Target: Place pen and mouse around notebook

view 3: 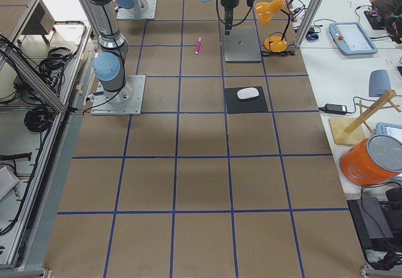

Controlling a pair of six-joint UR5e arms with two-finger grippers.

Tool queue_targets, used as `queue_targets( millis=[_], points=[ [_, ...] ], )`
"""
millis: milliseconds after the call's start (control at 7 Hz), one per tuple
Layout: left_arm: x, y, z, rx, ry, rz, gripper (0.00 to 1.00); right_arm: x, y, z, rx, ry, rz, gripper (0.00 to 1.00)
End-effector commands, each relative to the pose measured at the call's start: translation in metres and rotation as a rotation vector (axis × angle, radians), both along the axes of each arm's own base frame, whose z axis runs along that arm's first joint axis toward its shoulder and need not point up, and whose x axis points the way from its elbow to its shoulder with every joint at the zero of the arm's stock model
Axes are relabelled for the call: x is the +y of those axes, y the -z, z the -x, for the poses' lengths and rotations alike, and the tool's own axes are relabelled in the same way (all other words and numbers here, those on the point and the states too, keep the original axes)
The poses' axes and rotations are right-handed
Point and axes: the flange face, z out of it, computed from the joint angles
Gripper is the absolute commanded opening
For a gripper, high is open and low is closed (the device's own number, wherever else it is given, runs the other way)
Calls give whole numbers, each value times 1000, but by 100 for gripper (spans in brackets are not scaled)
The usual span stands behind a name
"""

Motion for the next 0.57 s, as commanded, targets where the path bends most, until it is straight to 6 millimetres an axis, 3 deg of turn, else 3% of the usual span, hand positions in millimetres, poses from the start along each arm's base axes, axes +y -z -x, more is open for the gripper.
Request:
queue_targets(
  millis=[0, 429],
  points=[
    [2, 1, 1, 0, 0, -2, 100, 0, -1, 0, 1, 0, 3, 100],
    [11, 10, 1, 2, -1, -11, 100, 0, -1, 0, 3, 0, 4, 100]
  ],
)
